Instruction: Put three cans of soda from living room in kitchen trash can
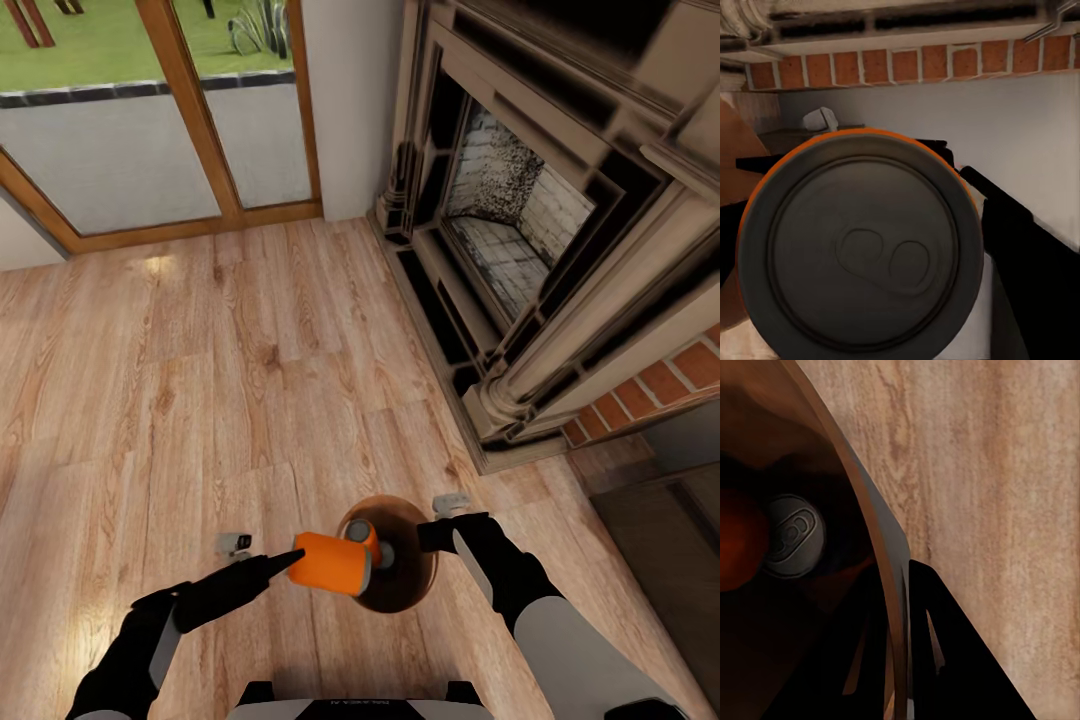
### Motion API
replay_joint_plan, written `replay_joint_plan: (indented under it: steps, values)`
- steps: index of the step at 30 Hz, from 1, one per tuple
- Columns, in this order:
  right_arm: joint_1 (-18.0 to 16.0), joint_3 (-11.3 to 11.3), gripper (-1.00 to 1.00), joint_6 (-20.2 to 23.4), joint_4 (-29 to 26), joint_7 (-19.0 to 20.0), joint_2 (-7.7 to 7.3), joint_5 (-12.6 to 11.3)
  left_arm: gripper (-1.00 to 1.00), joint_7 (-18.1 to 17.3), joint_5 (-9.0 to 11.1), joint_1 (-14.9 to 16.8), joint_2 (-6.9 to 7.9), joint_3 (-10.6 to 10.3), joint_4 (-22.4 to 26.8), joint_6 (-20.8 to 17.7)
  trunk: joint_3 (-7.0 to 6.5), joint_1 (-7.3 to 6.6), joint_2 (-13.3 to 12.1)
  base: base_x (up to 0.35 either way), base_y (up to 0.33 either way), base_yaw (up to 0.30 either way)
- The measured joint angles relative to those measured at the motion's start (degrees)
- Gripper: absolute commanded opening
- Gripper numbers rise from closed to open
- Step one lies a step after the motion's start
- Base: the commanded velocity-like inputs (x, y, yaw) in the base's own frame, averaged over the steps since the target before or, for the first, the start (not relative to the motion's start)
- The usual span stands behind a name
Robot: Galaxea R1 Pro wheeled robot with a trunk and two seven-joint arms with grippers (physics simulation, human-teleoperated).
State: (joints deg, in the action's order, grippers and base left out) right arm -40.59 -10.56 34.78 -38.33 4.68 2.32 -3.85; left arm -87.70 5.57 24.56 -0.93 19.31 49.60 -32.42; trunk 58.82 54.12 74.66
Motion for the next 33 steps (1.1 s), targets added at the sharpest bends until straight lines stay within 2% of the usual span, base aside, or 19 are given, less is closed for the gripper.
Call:
replay_joint_plan:
  steps: [6,9,11,18,29,33]
  values:
    - [0.0,0.0,-1.00,0.0,0.0,0.0,0.22,0.0,-1.00,1.7,-0.1,0.0,-1.08,0.0,0.0,0.1,0.00,0.00,0.0,0.000,0.000,0.000]
    - [0.0,0.0,-1.00,0.0,0.0,0.0,0.27,-0.1,-1.00,3.6,-0.1,0.0,-1.74,-0.1,0.0,0.1,0.00,0.00,0.0,0.000,0.000,0.000]
    - [0.0,0.0,-1.00,0.0,0.0,0.0,0.29,0.0,-1.00,6.3,-0.1,0.0,-2.13,-0.1,0.0,0.2,0.00,0.00,0.0,0.000,0.000,0.000]
    - [0.0,0.0,-1.00,0.0,0.0,0.0,0.30,0.0,-1.00,8.5,-0.4,0.0,-3.17,-0.1,0.0,0.2,0.00,0.00,0.0,0.000,0.000,0.000]
    - [-0.5,0.0,-1.00,0.0,0.5,-0.1,0.31,-0.1,-1.00,10.2,-6.7,0.0,-5.61,-0.1,0.6,0.3,0.00,0.00,0.0,0.000,0.000,0.000]
    - [-0.6,0.0,-1.00,0.0,1.0,-0.1,0.30,0.0,-1.00,11.5,-7.0,0.0,-5.78,-0.1,0.7,0.3,0.00,0.00,0.0,0.000,0.000,0.000]
